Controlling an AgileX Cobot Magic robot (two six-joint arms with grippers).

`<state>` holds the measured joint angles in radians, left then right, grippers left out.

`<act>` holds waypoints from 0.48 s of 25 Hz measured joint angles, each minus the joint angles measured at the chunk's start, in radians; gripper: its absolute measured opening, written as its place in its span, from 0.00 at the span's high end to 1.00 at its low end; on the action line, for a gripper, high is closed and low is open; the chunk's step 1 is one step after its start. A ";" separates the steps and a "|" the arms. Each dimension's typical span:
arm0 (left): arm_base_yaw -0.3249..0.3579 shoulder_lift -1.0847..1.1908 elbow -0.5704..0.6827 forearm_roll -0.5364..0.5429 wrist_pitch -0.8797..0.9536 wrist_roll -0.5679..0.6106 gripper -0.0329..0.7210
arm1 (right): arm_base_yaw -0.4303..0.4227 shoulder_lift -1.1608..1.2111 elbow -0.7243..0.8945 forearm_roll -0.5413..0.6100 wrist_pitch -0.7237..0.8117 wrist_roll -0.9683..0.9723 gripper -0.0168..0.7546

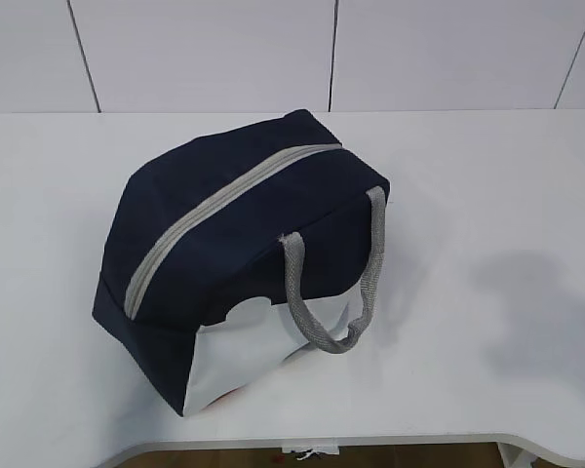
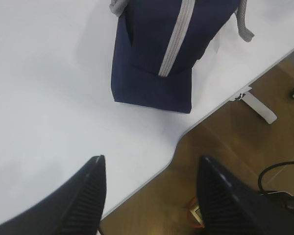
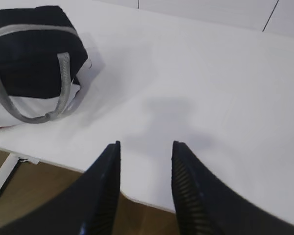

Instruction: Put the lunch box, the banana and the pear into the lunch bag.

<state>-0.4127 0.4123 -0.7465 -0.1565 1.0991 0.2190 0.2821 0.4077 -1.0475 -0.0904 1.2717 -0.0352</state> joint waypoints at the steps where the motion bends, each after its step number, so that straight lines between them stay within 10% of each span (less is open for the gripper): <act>1: 0.000 -0.015 0.020 -0.007 -0.016 -0.001 0.38 | 0.000 -0.028 0.037 0.005 0.000 0.002 0.63; 12: 0.000 -0.129 0.189 -0.020 -0.120 -0.006 0.44 | 0.000 -0.406 0.401 0.006 -0.019 0.008 0.63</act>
<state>-0.4127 0.2829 -0.5573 -0.1762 0.9793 0.2130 0.2821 0.0018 -0.6465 -0.0844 1.2523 -0.0271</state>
